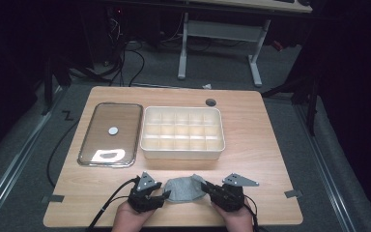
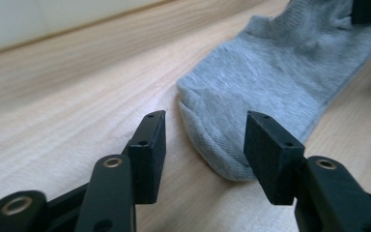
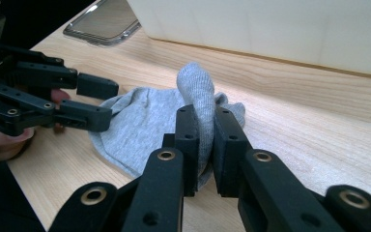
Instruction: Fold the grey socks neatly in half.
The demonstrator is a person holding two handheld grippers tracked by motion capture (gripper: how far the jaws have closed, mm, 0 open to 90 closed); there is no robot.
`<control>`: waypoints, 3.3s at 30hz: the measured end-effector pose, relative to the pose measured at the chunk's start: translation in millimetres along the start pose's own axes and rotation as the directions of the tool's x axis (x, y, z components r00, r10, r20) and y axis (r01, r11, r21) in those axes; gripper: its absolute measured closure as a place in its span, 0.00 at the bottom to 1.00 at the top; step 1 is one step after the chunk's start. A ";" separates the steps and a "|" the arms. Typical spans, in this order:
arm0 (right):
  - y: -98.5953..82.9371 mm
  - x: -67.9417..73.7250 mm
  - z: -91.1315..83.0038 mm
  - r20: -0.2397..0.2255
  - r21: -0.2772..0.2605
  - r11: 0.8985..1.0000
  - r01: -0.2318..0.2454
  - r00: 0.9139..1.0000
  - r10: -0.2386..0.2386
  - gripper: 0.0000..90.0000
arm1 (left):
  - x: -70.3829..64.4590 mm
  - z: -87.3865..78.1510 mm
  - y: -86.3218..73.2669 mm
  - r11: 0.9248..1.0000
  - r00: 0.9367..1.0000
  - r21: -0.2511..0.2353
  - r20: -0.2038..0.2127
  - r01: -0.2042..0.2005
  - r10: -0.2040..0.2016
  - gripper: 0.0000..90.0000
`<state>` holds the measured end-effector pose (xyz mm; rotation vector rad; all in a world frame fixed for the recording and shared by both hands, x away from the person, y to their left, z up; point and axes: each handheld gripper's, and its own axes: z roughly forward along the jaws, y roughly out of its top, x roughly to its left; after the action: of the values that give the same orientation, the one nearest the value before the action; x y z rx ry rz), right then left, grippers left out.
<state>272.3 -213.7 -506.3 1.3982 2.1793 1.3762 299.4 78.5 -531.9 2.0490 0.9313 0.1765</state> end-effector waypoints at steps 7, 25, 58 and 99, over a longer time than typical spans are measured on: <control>1.6 3.3 1.2 0.058 0.004 1.000 0.028 0.998 -0.028 0.92 | 2.3 6.1 3.6 1.000 1.000 -0.003 0.009 0.024 -0.024 0.81; 23.4 53.3 27.0 0.180 0.073 0.983 0.167 0.967 -0.178 0.92 | -1.4 4.2 0.3 0.999 1.000 -0.041 -0.002 -0.015 0.014 0.85; 16.6 79.7 62.9 0.082 0.116 0.961 0.249 0.962 -0.259 0.88 | 2.6 -3.8 -5.4 0.992 0.989 0.014 -0.067 -0.129 0.130 0.95; 0.2 88.6 74.0 0.071 0.145 0.947 0.285 0.952 -0.297 0.95 | 0.9 -3.6 -5.6 0.989 0.987 0.016 -0.063 -0.146 0.146 0.94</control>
<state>269.8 -99.2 -520.8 1.0959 2.3383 1.0593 295.4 83.4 -534.1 2.1332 0.8219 0.3175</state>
